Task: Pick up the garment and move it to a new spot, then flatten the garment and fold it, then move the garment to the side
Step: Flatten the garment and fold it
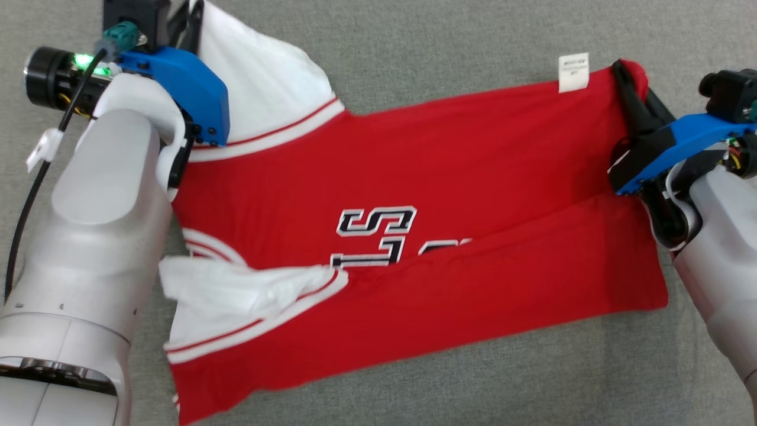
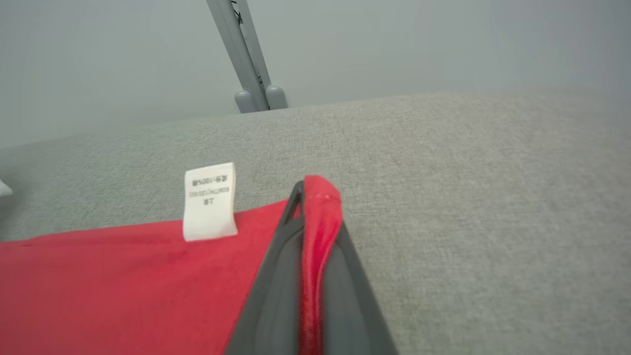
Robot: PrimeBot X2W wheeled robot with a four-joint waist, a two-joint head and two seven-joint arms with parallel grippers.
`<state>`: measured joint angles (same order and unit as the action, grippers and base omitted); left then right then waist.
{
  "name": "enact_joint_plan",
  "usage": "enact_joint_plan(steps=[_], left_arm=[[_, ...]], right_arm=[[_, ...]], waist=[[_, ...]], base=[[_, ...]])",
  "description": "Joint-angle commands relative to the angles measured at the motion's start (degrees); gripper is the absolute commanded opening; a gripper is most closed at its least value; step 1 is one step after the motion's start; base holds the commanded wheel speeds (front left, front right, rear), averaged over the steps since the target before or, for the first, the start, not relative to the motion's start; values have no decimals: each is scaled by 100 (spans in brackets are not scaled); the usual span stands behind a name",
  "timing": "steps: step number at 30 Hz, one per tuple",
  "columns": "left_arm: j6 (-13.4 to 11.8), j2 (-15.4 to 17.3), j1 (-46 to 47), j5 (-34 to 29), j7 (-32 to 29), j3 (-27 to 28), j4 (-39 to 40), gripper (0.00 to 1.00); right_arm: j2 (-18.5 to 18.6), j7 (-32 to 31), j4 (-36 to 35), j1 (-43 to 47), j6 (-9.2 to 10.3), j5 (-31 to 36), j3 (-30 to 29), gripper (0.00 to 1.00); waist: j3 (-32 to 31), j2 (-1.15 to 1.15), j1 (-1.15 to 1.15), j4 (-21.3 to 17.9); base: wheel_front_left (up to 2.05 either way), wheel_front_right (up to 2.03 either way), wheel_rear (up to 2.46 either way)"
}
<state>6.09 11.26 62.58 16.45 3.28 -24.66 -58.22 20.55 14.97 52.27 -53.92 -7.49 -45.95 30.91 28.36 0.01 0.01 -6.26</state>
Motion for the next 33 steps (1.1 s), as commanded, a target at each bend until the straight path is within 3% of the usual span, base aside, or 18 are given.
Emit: enact_joint_plan(steps=[1, 5, 10, 19, 28, 29, 30, 31, 32, 33], left_arm=[[-74, 54, 132, -33, 231, 20, 75, 0], [-196, 3, -27, -99, 834, -36, 150, 0], [-178, -184, -635, 29, 1131, -27, 206, 0], [-65, -452, -2842, 299, 1195, 244, 1357, 0], [-14, -704, -4683, 400, 1197, 293, 2089, 0], [-18, -718, -4783, 419, 1197, 283, 2091, 0], [-17, -736, -4863, 442, 1197, 281, 2072, 0], [-12, -754, -4920, 468, 1197, 287, 2064, 22], [-39, -766, -4945, 484, 1198, 324, 2113, 84], [-87, -780, -4987, 475, 1198, 359, 2172, 100]], right_arm=[[44, 27, -39, -89, -1, 106, -134, 0], [-42, 27, -248, 152, -1, 580, -743, 0], [-159, 25, -372, 754, -1, 1117, -1168, 0], [-327, 25, -578, 2236, -1, 1587, -1803, 0], [-552, 25, -498, 3286, -1, 1735, -2345, 0], [-585, 25, -449, 3349, -1, 1728, -2373, 24], [-620, 25, -415, 3368, -1, 1721, -2407, 61], [-630, 25, -412, 3365, -1, 1729, -2442, 96], [-632, 25, -404, 3371, -1, 1734, -2485, 100], [-643, 25, -388, 3376, -1, 1737, -2526, 100]], waist=[[-34, -1, -1, 19], [-255, -1, -1, 96], [-719, -1, -1, 181], [-1674, -1, -1, 337], [-2163, -1, -1, 566], [-2174, -1, -1, 581], [-2175, -1, -1, 592], [-2172, -1, -1, 608], [-2162, -1, -1, 633], [-2153, -1, -1, 652]], base=[[0, 0, 0], [0, 0, 0], [0, 0, 0], [0, 0, 0], [0, 0, 0], [0, 0, 0], [0, 0, 0], [0, 0, 0], [0, 0, 0], [0, 0, 0]])
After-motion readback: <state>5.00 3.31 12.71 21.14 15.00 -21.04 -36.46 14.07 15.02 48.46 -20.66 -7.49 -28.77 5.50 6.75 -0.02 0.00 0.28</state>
